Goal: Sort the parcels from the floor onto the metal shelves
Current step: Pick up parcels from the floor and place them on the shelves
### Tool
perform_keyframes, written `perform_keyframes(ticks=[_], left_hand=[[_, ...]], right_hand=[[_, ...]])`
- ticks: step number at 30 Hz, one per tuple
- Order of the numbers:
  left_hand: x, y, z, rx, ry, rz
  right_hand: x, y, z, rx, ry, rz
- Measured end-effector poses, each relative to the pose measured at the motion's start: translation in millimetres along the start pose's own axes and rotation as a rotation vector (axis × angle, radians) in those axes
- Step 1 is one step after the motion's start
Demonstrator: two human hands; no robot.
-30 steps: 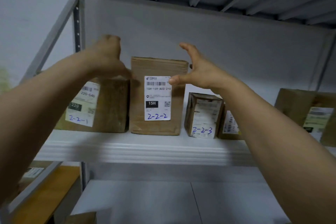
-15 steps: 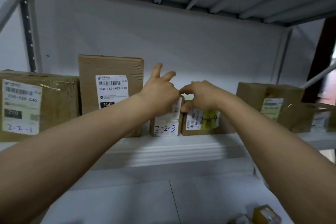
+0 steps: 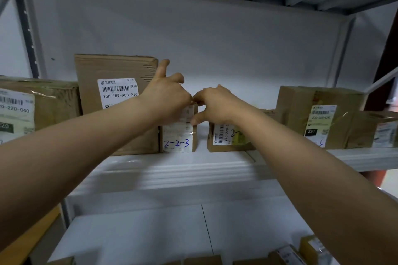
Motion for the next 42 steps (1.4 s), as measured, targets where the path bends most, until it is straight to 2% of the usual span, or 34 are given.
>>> perform_keyframes(ticks=[4, 8, 13, 19, 23, 27, 42], left_hand=[[-6.1, -7.1, 12.2, -0.054, 0.019, -0.007], [-38.0, -30.9, 34.8, -0.109, 0.156, -0.067], [-84.1, -59.6, 51.5, -0.003, 0.243, -0.14], [-95.6, -65.5, 52.5, -0.015, 0.192, -0.128], [-86.2, -64.5, 46.4, -0.058, 0.193, -0.125], [-74.6, -63.6, 38.0, -0.02, 0.236, -0.096], [-58.7, -58.5, 27.6, 0.037, 0.265, -0.044]], right_hand=[[-30.4, 22.7, 22.3, 0.052, -0.128, -0.063], [-75.7, 45.1, 44.7, 0.125, 0.037, -0.21], [-109.2, 57.6, 27.2, 0.231, 0.15, -0.277], [-120.3, 62.8, 4.8, 0.024, 0.191, -0.176], [-114.5, 59.2, 0.7, -0.079, 0.257, -0.205], [-107.2, 53.7, 0.2, -0.15, 0.294, -0.235], [-86.8, 43.0, -5.8, -0.196, 0.364, -0.228]])
Point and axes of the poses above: each hand's wrist, its own y-axis away from the middle knuckle, its own z-axis out of the back of the hand, x = y × z, the point moved 2 cm from there along -y, towards the middle knuckle, and after that the axes turned 14 degrees about x, right-handed, at the moved point
